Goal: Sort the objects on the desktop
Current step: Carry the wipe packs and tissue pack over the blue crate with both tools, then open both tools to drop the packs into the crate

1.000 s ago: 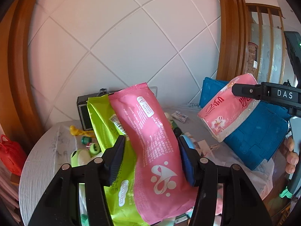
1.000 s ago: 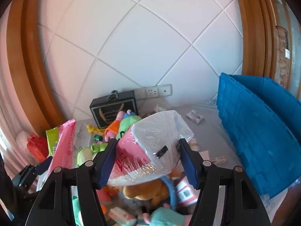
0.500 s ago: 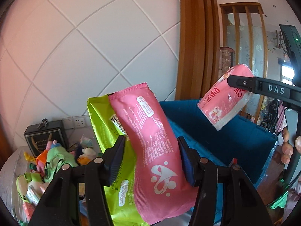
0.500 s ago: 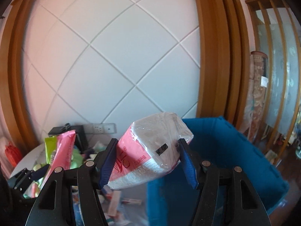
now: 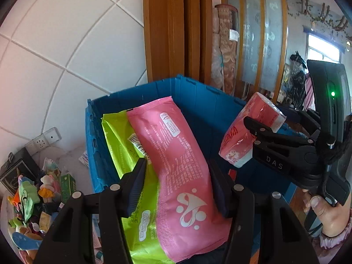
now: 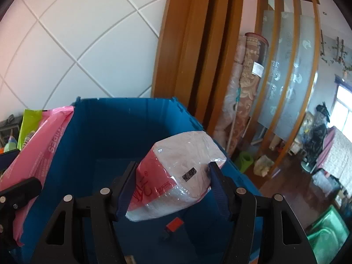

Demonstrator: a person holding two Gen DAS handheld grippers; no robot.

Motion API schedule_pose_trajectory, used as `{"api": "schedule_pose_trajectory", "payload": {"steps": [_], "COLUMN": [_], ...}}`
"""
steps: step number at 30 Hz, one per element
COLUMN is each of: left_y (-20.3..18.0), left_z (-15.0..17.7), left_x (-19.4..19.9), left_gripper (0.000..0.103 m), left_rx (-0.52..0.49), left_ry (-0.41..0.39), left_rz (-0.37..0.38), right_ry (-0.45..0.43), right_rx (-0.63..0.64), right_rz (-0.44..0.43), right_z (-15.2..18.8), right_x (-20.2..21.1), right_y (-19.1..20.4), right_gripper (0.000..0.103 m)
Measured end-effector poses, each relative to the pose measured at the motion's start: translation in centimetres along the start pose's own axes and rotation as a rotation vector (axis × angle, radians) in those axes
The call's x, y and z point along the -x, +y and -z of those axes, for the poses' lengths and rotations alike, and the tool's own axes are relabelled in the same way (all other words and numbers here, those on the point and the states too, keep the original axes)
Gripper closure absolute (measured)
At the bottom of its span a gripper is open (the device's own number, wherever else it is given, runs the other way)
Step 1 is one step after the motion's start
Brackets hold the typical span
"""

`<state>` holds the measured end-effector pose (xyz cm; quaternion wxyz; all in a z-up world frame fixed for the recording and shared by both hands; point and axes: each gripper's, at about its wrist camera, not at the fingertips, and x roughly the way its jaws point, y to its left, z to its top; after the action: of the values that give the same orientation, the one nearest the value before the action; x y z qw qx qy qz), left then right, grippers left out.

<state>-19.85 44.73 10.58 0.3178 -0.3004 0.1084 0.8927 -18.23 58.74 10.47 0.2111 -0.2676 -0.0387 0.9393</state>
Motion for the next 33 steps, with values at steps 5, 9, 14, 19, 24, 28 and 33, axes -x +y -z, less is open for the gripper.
{"api": "schedule_pose_trajectory", "payload": {"steps": [5,9,14,19,24,28,33], "left_y": [-1.3,-2.4,-2.4,-1.9,-1.7,-1.7,-1.7], "left_z": [0.2,-0.2,-0.1,0.0,0.1,0.3,0.7], "left_x": [-1.6,-2.0,-2.0,-1.8,-1.6,-1.4,-0.3], "left_gripper": [0.048,0.042,0.034,0.024,0.024,0.024,0.024], "left_rx": [0.002,-0.010,-0.013,-0.003,0.000,0.009,0.013], "left_ry": [0.057,0.065,0.068,0.048,0.036,0.028,-0.008], "left_rz": [-0.003,-0.034,-0.057,-0.070,-0.077,-0.079,-0.087], "right_ry": [0.021,0.049,0.055,0.050,0.038,0.026,-0.007], "right_rx": [0.040,0.033,0.019,0.037,0.064,0.044,0.046], "right_rz": [0.035,0.012,0.015,0.058,0.114,0.125,0.140], "right_z": [1.8,2.6,2.6,3.0,3.2,3.1,3.1], "right_x": [-1.4,-2.8,-3.6,-4.1,-4.0,-3.8,-3.2], "right_y": [0.0,-0.8,-1.1,-0.8,-0.2,-0.2,-0.1], "right_gripper": [0.040,0.039,0.039,0.039,0.036,0.030,0.005]}}
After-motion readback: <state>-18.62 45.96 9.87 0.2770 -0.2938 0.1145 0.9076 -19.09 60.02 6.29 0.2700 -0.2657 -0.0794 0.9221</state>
